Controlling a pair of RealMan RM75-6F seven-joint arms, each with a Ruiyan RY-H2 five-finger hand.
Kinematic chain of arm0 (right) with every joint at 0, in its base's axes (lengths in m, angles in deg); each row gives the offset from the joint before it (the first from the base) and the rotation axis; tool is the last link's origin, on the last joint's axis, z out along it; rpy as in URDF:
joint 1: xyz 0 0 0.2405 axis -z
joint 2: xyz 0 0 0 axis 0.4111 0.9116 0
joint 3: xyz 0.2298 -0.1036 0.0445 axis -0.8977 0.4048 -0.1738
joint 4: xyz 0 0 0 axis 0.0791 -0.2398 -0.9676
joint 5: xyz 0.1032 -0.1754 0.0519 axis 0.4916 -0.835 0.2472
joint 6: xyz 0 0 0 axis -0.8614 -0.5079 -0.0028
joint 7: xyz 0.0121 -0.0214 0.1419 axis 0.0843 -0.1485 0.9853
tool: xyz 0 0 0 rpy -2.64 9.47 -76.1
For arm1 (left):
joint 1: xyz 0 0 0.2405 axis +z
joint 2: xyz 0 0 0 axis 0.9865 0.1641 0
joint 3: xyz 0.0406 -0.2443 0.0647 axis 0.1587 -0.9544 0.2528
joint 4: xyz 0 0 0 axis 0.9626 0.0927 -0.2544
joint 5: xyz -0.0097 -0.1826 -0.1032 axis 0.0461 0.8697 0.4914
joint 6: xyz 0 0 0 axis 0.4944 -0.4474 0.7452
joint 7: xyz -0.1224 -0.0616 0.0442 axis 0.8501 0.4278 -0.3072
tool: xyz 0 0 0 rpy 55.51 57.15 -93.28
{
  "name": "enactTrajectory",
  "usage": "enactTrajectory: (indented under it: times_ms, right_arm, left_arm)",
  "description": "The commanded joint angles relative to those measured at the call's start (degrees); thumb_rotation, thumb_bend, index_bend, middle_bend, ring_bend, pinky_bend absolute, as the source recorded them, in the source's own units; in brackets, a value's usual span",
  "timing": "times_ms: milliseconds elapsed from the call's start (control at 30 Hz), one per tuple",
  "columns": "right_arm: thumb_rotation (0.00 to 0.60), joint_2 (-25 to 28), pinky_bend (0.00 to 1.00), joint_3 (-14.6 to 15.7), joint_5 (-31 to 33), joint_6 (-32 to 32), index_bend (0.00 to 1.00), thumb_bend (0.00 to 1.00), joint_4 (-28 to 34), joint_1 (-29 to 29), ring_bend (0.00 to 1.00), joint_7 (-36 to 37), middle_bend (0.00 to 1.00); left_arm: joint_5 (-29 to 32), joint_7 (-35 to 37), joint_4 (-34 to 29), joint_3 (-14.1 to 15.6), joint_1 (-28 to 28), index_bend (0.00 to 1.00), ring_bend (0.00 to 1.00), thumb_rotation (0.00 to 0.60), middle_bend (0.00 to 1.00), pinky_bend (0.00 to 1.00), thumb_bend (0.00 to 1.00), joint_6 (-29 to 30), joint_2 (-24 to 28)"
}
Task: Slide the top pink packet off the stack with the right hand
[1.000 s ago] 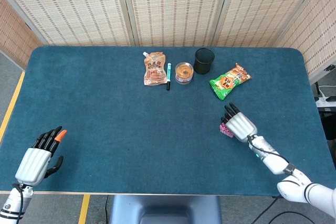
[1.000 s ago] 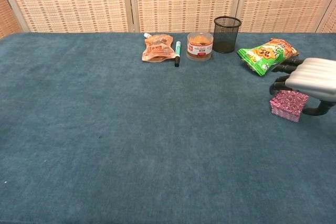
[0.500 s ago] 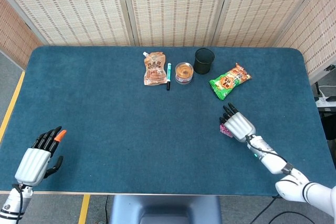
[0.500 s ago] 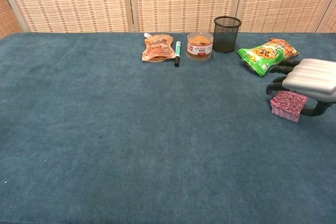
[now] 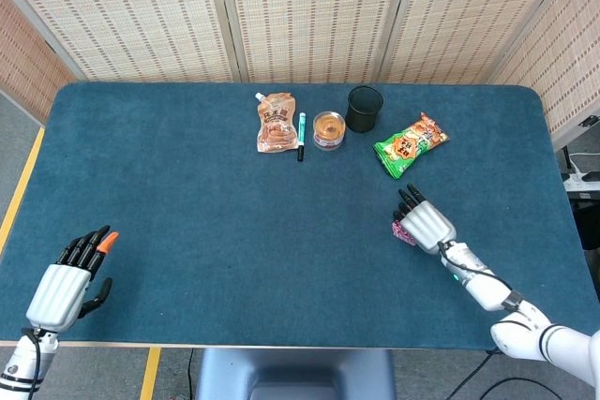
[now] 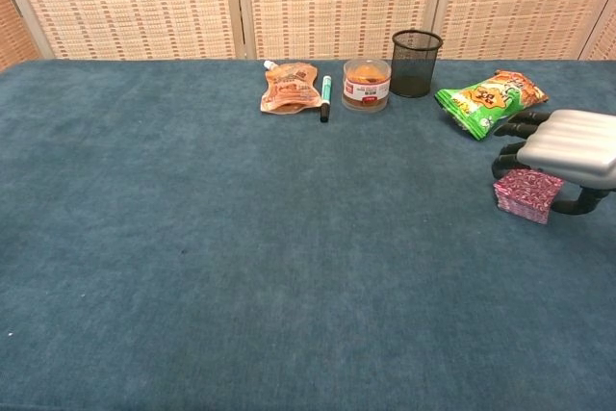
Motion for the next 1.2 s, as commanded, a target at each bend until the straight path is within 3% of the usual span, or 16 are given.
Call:
enactTrajectory:
  times_ms: [33, 900, 1200]
  right_arm:
    - [0.6, -0.1, 0.0, 0.1, 0.0, -0.1, 0.31, 0.21, 0.0, 0.0, 0.02, -0.1, 0.25]
    - [0.6, 0.4, 0.0, 0.4, 0.4, -0.8, 0.28, 0.21, 1.1, -0.1, 0.03, -0.6, 0.25]
    - [0.6, 0.0, 0.0, 0.4, 0.5, -1.4, 0.42, 0.21, 0.9, -0.1, 0.11, -0.8, 0.31]
  left_arm:
    - [0.1, -0.1, 0.1, -0.1, -0.1, 0.0, 0.09, 0.6, 0.01, 0.16, 0.48, -0.2, -0.1]
    - [-0.3, -0.5, -0.3, 0.2, 0.3, 0.0, 0.09, 0.6, 0.01, 0.16, 0.48, 0.5, -0.2]
    - [0.1, -0.1, -0.1, 0.0, -0.1, 0.0, 0.09, 0.6, 0.01, 0.16, 0.48, -0.1, 0.0]
